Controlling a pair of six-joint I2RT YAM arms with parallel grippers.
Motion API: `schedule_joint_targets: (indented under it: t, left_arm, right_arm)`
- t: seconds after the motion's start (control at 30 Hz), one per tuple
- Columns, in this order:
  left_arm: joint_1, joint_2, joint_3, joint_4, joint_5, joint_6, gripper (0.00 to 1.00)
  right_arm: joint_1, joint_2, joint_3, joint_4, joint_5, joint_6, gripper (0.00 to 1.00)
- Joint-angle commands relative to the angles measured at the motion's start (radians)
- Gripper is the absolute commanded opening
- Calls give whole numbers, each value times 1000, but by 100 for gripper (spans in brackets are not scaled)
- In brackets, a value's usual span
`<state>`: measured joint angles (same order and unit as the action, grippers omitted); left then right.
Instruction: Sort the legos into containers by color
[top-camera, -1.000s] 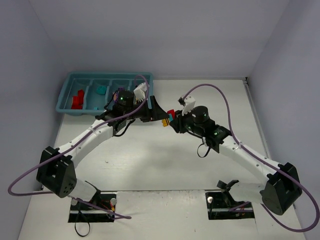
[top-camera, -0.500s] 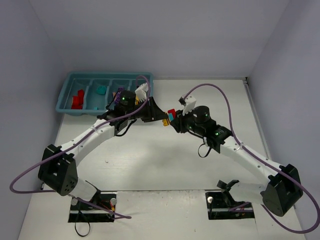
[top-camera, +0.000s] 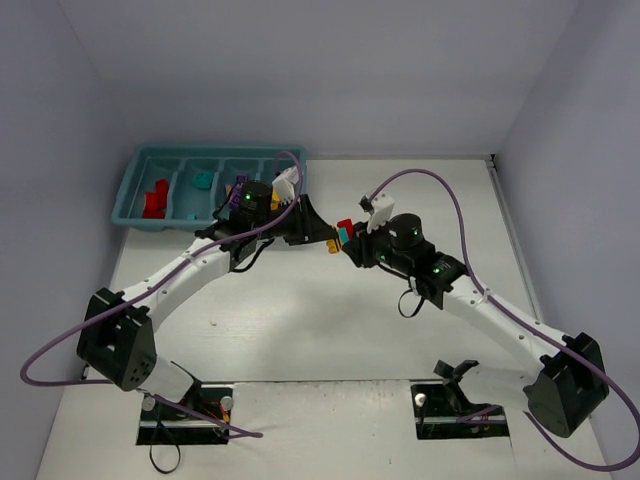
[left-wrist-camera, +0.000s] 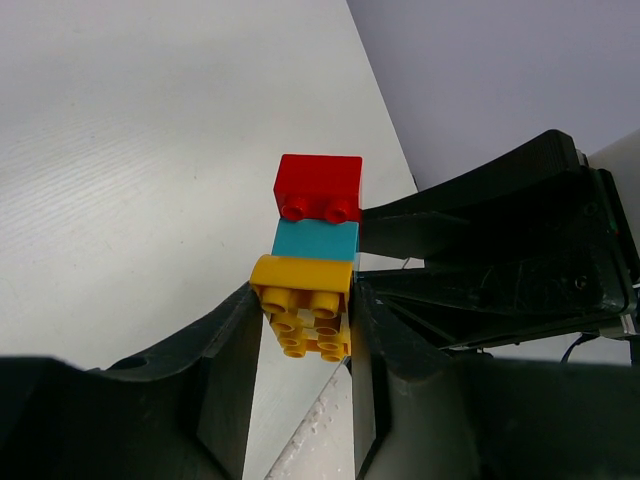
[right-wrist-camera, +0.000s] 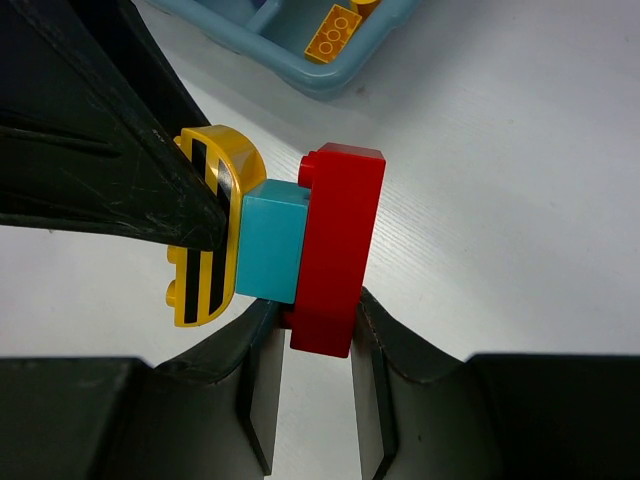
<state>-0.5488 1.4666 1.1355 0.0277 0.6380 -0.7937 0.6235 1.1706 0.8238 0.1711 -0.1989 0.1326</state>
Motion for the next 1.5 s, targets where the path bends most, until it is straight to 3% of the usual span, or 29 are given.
schedule_joint_targets:
  t: [0.0,0.93,1.47]
  left_arm:
    - [-7,0,56,28,41,44,0]
    - [27,52,175,-284,157,228,0]
    - [69,32,168,-311,146,244,0]
  right_arm:
    - [4,-45,6,82,-7,-2,0]
    - [-2,-65,-9,68,-19,-53,0]
    - [-7,-57,-6,65,-30,-60,0]
